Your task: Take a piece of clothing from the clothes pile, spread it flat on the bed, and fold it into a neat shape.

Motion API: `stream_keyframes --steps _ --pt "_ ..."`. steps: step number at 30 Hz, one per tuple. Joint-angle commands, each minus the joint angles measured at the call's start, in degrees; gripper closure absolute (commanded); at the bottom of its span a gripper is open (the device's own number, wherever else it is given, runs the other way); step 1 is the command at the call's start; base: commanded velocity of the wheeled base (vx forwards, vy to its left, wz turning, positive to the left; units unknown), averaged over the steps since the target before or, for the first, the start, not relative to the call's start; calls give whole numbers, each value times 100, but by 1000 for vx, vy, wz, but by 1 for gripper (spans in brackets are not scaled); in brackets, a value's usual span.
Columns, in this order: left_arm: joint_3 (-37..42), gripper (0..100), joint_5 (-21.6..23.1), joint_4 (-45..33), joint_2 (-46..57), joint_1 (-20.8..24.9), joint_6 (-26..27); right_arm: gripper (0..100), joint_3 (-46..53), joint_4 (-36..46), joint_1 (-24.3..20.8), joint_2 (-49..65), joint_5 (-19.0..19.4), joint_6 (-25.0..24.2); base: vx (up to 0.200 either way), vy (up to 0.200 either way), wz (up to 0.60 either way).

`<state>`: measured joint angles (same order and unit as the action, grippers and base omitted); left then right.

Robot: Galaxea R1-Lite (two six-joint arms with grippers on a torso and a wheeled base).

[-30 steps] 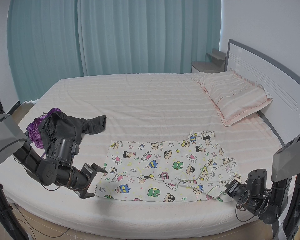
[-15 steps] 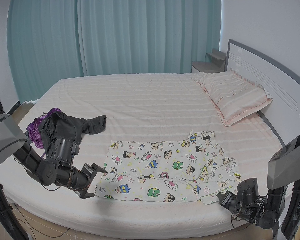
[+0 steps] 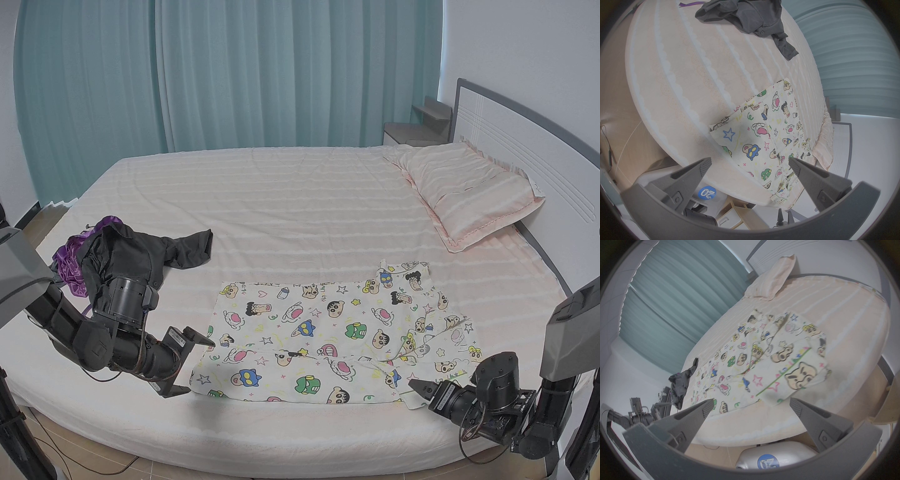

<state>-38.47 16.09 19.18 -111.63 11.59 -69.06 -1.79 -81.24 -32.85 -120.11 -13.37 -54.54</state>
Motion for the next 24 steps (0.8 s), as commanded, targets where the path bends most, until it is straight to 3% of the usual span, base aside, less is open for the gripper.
stream_keyframes --steps 1,7,14,24 --pt "-2 0 -1 -2 -8 1 -2 0 -375 -24 -195 -372 195 207 0 0 0" --pt "-2 0 -1 -2 -8 1 -2 0 -1385 442 -362 -733 247 910 0 0 0" --pt "-2 0 -1 7 -8 1 -2 0 -2695 1971 -538 -935 256 945 0 0 0" --pt "-2 0 -1 -2 -8 1 7 0 -3459 2604 -520 -1243 256 1033 0 0 0"
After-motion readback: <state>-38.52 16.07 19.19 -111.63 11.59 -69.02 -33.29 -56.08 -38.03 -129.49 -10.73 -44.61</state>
